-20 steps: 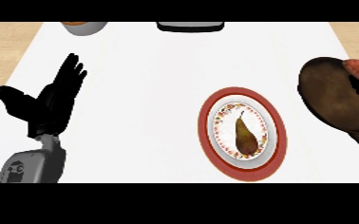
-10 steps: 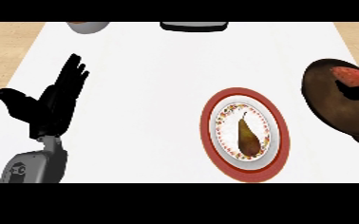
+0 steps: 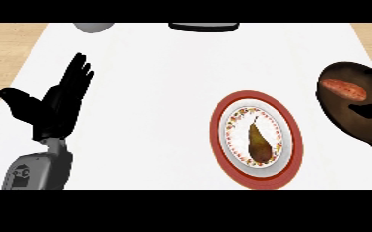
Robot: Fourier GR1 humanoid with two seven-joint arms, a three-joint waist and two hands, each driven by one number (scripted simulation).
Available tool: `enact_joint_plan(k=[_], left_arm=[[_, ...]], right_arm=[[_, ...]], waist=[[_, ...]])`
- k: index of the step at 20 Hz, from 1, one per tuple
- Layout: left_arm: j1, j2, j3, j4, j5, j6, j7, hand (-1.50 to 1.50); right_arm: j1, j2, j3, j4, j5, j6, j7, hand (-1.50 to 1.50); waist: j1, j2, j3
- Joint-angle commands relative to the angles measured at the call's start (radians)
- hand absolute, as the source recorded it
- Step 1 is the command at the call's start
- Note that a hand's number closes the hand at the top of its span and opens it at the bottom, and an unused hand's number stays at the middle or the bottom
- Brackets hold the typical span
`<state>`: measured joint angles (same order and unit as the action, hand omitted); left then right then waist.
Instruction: Pick the sweet potato from the plate and place it in the pan
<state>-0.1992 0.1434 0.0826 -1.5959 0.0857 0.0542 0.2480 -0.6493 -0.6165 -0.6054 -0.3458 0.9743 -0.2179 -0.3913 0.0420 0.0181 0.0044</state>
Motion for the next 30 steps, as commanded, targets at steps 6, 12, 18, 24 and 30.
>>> enact_joint_plan(k=[6,12,18,24,30], left_arm=[[0.006,-0.029,-0.034,-0.017,-0.041,0.038,0.018,0.00],[0.027,-0.009,0.016,0.028,0.000,0.001,-0.045,0.00],[0.052,0.028,0.044,-0.024,0.033,-0.029,-0.015,0.00],[0.001,0.015,0.035,-0.029,0.021,0.000,0.025,0.00],[0.034,0.012,0.030,-0.012,0.011,-0.008,0.001,0.00]], right_arm=[[-0.028,-0.042,-0.151,0.090,-0.183,0.075,-0.206,-1.50],[0.035,-0.181,-0.324,0.144,-0.372,0.319,-0.303,-1.50],[0.179,-0.323,-0.396,0.187,-0.464,0.616,-0.418,-1.50],[0.304,-0.356,-0.408,0.189,-0.505,0.803,-0.511,-1.50],[0.354,-0.341,-0.395,0.153,-0.535,0.800,-0.532,-1.50]], waist=[[-0.016,-0.007,0.001],[-0.036,-0.007,0.001],[-0.038,-0.012,0.002],[-0.042,-0.012,0.003],[-0.035,-0.014,0.001]])
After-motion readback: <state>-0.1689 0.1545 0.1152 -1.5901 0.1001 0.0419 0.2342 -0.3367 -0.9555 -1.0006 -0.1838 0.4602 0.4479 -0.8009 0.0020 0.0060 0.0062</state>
